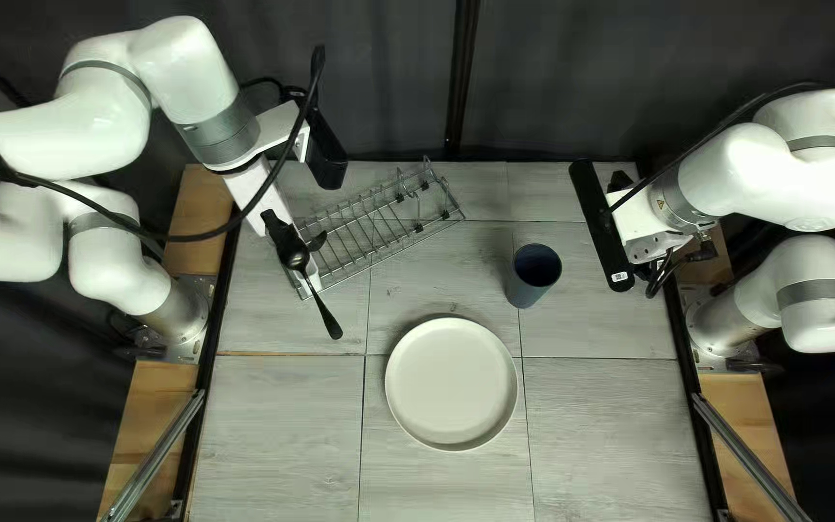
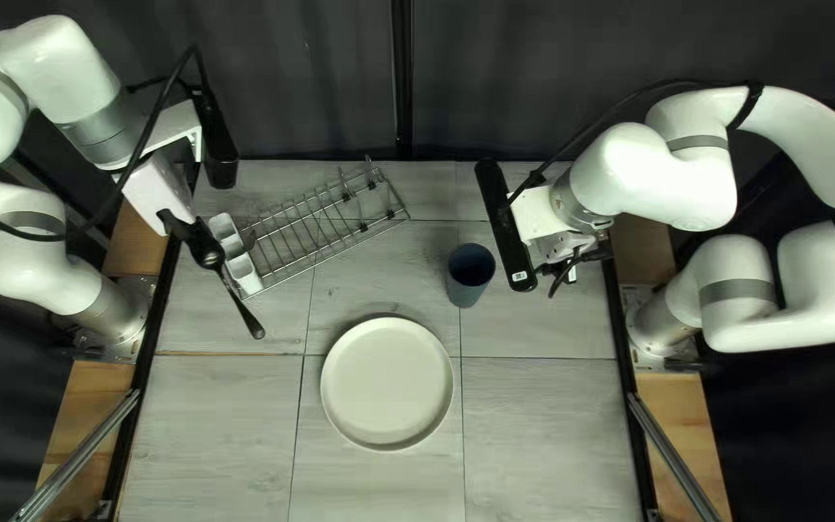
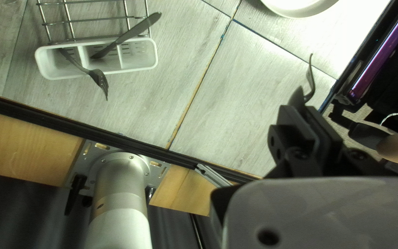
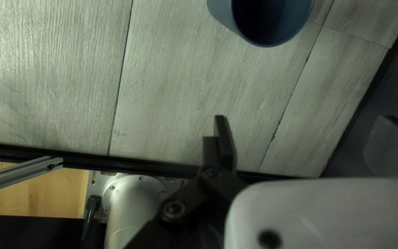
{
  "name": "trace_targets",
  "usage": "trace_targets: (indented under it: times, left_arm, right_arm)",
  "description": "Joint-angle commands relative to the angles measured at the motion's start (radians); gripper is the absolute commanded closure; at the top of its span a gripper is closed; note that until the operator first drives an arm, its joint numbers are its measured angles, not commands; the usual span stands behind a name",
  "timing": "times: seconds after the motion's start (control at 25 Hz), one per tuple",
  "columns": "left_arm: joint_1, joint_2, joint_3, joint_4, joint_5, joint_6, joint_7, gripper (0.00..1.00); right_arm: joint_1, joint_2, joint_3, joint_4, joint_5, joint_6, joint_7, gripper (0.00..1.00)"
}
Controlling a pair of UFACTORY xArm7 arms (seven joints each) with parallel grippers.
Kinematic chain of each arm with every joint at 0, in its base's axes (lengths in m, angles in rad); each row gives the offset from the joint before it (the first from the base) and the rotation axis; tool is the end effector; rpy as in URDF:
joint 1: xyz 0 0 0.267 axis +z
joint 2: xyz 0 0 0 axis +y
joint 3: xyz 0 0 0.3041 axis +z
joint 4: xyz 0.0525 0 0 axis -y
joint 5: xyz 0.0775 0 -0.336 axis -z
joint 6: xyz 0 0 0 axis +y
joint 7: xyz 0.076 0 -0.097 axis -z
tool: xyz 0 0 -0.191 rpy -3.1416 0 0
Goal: Pick up and place plate onto table. Place down one fork to the left of the plate. Place spoon and knife to the right of the plate. Place cup above the knife and spoon
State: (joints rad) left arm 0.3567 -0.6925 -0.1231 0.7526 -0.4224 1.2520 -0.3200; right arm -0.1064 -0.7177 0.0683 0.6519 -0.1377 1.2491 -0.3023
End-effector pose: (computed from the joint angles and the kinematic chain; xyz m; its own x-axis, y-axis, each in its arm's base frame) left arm 0.3387 -0.0194 0.3137 0.7762 0.6279 0.0569 0.5676 -0.7352 0.3705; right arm 0.2925 -0.0504 0.2661 0.9563 0.2871 0.0557 0.2705 -0.9407 0.2046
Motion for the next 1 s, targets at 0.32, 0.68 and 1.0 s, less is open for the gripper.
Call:
trace_targets:
  times: [0.32,0.68,1.0]
  left_arm:
    - [-0.023,0.147,-0.141,-0.109,-0.160,-0.354,-0.128,1.00]
    - [-0.026,0.175,-0.147,-0.110,-0.174,-0.391,-0.121,1.00]
    - [-0.026,0.175,-0.147,-0.110,-0.174,-0.391,-0.121,1.00]
  right_arm:
    - [0.000,0.000,0.000,0.000,0.000,0.000,0.000,0.00]
    - [0.000,0.000,0.000,0.000,0.000,0.000,0.000,0.00]
    - [0.000,0.000,0.000,0.000,0.000,0.000,0.000,0.00]
